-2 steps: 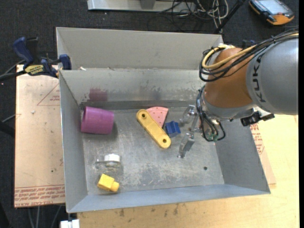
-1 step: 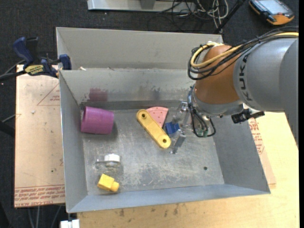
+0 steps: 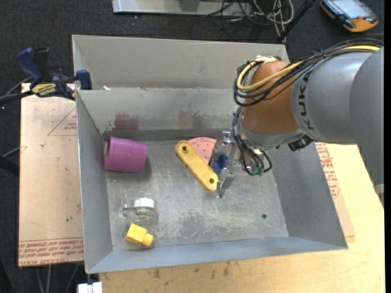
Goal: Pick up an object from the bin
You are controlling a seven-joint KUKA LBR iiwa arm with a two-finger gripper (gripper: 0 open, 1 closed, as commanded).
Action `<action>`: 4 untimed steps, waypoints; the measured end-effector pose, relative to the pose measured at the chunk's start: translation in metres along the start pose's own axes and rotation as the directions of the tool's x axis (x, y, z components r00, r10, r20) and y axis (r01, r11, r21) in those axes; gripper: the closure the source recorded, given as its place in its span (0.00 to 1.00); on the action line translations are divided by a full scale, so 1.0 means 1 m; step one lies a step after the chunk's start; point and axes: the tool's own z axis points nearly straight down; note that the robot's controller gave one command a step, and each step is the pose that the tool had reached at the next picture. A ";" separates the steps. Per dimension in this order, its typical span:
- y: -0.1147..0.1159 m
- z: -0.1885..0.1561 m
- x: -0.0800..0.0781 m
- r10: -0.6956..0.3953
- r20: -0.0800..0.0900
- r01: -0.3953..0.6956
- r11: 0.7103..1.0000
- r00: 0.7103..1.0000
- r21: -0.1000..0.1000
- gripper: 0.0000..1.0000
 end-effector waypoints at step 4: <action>0.017 -0.004 -0.041 0.077 0.001 -0.077 0.997 0.997 0.001 0.00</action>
Offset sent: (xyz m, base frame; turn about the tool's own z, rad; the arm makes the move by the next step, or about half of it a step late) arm 0.0177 0.0095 -0.0355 -0.0473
